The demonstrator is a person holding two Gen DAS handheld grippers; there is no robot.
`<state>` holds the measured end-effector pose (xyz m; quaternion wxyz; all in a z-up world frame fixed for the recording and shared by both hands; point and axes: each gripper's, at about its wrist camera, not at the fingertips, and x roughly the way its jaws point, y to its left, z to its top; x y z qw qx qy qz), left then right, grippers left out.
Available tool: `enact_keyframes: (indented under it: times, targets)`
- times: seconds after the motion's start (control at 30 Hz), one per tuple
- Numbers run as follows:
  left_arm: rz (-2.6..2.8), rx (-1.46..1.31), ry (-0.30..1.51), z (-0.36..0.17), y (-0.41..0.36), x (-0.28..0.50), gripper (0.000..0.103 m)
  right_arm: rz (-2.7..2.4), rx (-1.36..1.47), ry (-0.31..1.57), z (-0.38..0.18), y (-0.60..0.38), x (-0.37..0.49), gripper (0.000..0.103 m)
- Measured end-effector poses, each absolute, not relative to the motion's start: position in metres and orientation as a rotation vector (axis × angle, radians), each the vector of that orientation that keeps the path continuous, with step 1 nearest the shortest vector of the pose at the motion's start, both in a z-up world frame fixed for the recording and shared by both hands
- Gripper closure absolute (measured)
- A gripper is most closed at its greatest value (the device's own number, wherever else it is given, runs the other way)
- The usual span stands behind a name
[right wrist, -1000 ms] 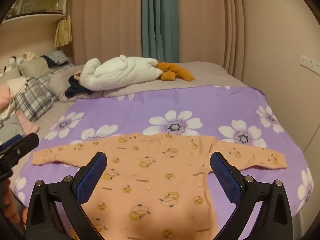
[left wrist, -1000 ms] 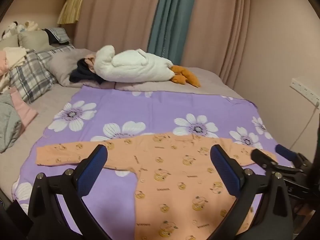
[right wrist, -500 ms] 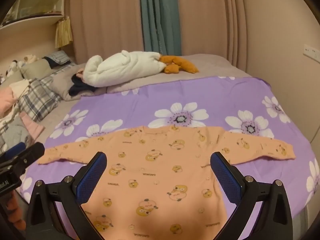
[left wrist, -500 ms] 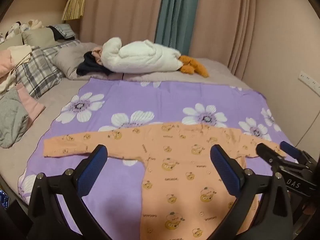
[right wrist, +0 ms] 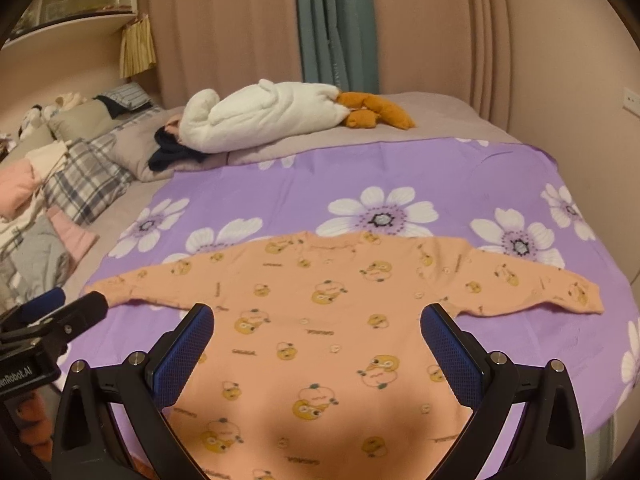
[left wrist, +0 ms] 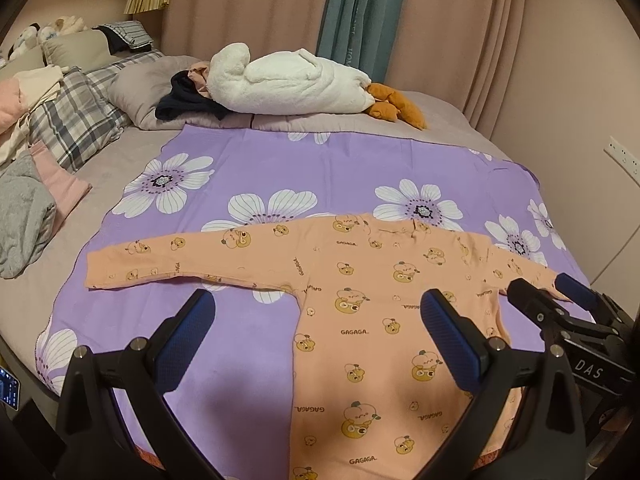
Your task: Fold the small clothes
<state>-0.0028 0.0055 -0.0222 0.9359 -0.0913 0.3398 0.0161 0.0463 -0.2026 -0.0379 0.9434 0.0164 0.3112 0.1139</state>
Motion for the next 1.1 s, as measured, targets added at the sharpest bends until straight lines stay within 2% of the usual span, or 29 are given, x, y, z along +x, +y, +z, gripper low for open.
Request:
enact_keyframes:
  times: [0.37,0.6,1.1]
  targets:
    - [0.022,-0.24,0.7,-0.023,0.018,0.0,0.0,0.261,0.052,0.639,-0.033,-0.196,0.052,0.001]
    - [0.015,-0.369,0.746,-0.014,0.029,0.011,0.0,0.288,0.063,0.66,-0.033,-0.19,0.082,0.001]
    - [-0.019,-0.32,0.754,0.003,0.029,0.031,0.001,0.236,0.161,0.624,-0.016,-0.206,0.091,0.001]
